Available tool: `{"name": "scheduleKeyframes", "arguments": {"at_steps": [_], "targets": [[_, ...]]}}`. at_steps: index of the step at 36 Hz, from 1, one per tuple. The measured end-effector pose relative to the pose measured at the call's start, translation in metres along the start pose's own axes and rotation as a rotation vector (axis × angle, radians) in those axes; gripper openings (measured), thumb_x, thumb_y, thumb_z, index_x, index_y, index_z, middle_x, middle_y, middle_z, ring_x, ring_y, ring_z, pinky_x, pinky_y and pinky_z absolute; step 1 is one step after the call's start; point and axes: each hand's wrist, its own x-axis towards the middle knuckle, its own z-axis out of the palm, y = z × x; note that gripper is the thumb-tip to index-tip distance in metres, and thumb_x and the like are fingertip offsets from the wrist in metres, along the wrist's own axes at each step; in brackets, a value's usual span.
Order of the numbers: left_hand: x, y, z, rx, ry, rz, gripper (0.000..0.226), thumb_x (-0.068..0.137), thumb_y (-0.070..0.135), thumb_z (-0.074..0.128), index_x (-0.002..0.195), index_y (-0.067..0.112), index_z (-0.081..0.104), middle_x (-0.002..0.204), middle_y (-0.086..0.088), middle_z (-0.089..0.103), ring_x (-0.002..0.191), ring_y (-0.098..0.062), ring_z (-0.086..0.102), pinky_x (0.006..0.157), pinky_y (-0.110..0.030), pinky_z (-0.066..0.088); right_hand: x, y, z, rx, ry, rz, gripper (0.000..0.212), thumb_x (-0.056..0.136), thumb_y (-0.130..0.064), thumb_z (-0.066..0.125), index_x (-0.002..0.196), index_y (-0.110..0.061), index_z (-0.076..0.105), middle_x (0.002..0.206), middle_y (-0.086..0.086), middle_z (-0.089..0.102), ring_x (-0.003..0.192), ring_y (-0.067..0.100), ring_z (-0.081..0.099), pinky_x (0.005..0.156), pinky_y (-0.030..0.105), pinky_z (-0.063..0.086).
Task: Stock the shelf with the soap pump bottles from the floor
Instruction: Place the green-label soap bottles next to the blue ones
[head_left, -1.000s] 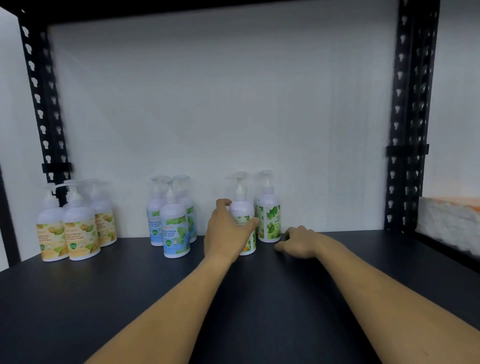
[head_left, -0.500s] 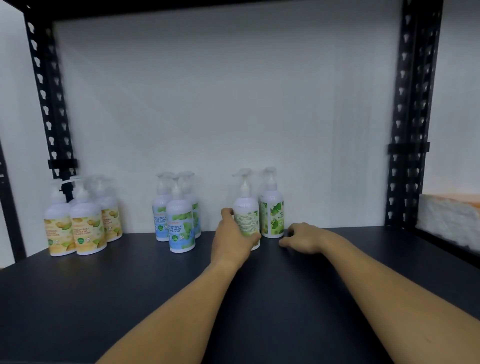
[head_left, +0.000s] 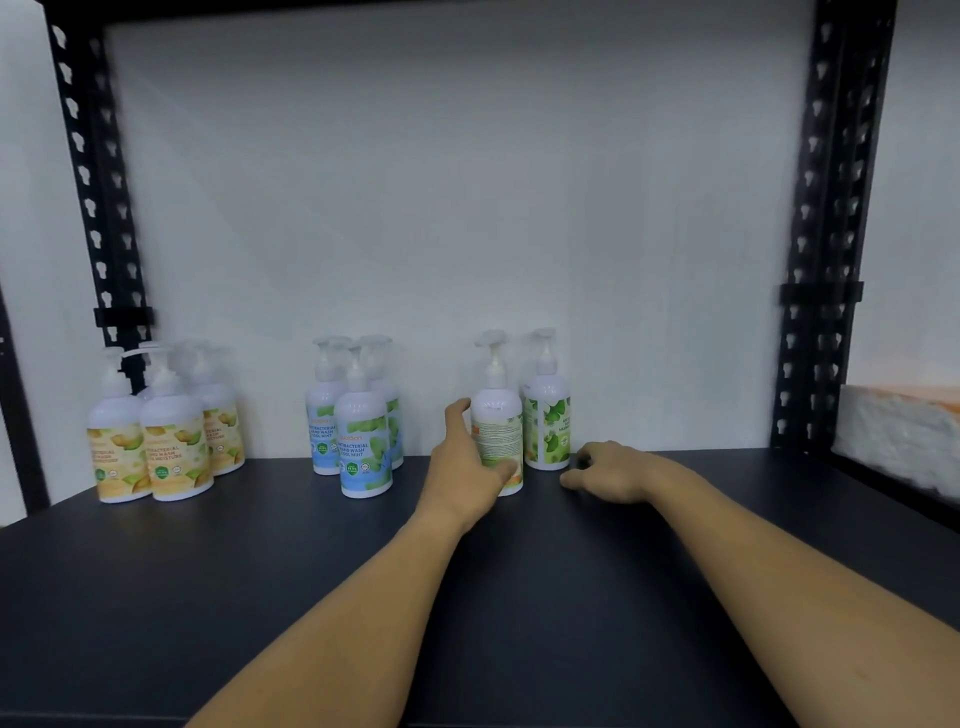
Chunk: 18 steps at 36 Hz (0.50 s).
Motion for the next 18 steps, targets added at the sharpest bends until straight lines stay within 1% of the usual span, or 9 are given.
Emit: {"name": "scheduleKeyframes", "arguments": {"at_steps": [1, 3, 5, 7, 10, 12, 15, 16, 18], "targets": [[0.000, -0.001, 0.001, 0.010, 0.012, -0.002, 0.081, 0.080, 0.017, 0.079, 0.140, 0.028, 0.026, 0.113, -0.001, 0.063, 0.096, -0.015, 0.063, 0.066, -0.011, 0.046, 0.000, 0.000, 0.000, 0.000, 0.000, -0.001, 0.046, 0.092, -0.049, 0.057, 0.127, -0.020, 0.056, 0.130, 0.002, 0.057, 0.115, 0.021, 0.055, 0.098, 0.036, 0.045], [0.000, -0.001, 0.003, 0.032, 0.047, -0.003, 0.089, 0.075, 0.027, 0.083, 0.141, 0.029, 0.024, 0.117, 0.000, 0.063, 0.102, -0.019, 0.064, 0.081, -0.030, 0.054, 0.000, 0.000, 0.000, -0.002, 0.000, -0.003, 0.046, 0.092, -0.049, 0.057, 0.128, -0.020, 0.056, 0.131, 0.002, 0.056, 0.116, 0.021, 0.055, 0.099, 0.036, 0.045], [-0.002, 0.001, 0.004, 0.110, 0.093, 0.001, 0.098, 0.071, 0.040, 0.084, 0.143, 0.030, 0.019, 0.124, -0.001, 0.056, 0.110, -0.022, 0.060, 0.090, -0.044, 0.053, 0.001, 0.000, 0.000, -0.005, 0.001, -0.006, 0.046, 0.092, -0.049, 0.058, 0.127, -0.020, 0.056, 0.130, 0.002, 0.057, 0.116, 0.021, 0.055, 0.100, 0.037, 0.045], [-0.003, 0.004, 0.005, 0.166, 0.134, 0.005, 0.104, 0.069, 0.049, 0.083, 0.145, 0.031, 0.014, 0.131, -0.004, 0.048, 0.117, -0.026, 0.054, 0.093, -0.050, 0.051, 0.001, -0.001, 0.000, -0.008, 0.002, -0.010, 0.046, 0.092, -0.049, 0.058, 0.127, -0.019, 0.056, 0.131, 0.003, 0.057, 0.116, 0.021, 0.055, 0.101, 0.037, 0.045], [-0.005, 0.007, 0.003, 0.075, 0.160, 0.039, 0.108, 0.068, 0.049, 0.083, 0.146, 0.038, 0.010, 0.136, -0.004, 0.039, 0.124, -0.025, 0.049, 0.098, -0.051, 0.048, 0.001, 0.000, 0.000, -0.010, 0.000, -0.011, 0.046, 0.092, -0.049, 0.058, 0.127, -0.019, 0.056, 0.132, 0.003, 0.057, 0.116, 0.022, 0.055, 0.101, 0.037, 0.044], [-0.004, 0.006, -0.002, -0.035, 0.123, 0.070, 0.107, 0.071, 0.039, 0.084, 0.147, 0.042, 0.009, 0.135, -0.003, 0.038, 0.123, -0.022, 0.050, 0.101, -0.046, 0.048, 0.001, -0.001, 0.000, -0.012, 0.000, -0.012, 0.047, 0.093, -0.049, 0.057, 0.130, -0.019, 0.055, 0.133, 0.004, 0.056, 0.117, 0.022, 0.055, 0.099, 0.036, 0.044], [-0.003, 0.003, -0.011, -0.160, 0.004, 0.090, 0.101, 0.081, 0.015, 0.078, 0.149, 0.041, 0.008, 0.130, -0.004, 0.046, 0.112, -0.016, 0.060, 0.099, -0.037, 0.052, 0.000, -0.001, -0.001, -0.009, -0.001, -0.012, 0.049, 0.094, -0.049, 0.057, 0.133, -0.019, 0.053, 0.136, 0.004, 0.054, 0.118, 0.021, 0.054, 0.098, 0.035, 0.043], [-0.004, 0.002, -0.014, -0.180, -0.028, 0.096, 0.099, 0.083, 0.008, 0.074, 0.149, 0.042, 0.008, 0.128, -0.005, 0.049, 0.108, -0.014, 0.063, 0.098, -0.038, 0.053, -0.001, -0.001, -0.001, -0.005, -0.001, -0.011, 0.049, 0.094, -0.049, 0.056, 0.133, -0.019, 0.053, 0.136, 0.003, 0.054, 0.119, 0.021, 0.053, 0.098, 0.034, 0.043], [-0.005, 0.001, -0.018, -0.177, -0.071, 0.103, 0.097, 0.085, 0.001, 0.068, 0.148, 0.045, 0.010, 0.123, -0.003, 0.055, 0.104, -0.013, 0.065, 0.095, -0.040, 0.055, -0.001, -0.001, -0.001, 0.002, -0.002, -0.011, 0.049, 0.094, -0.049, 0.056, 0.134, -0.019, 0.053, 0.137, 0.003, 0.054, 0.120, 0.021, 0.053, 0.099, 0.035, 0.043]]}}
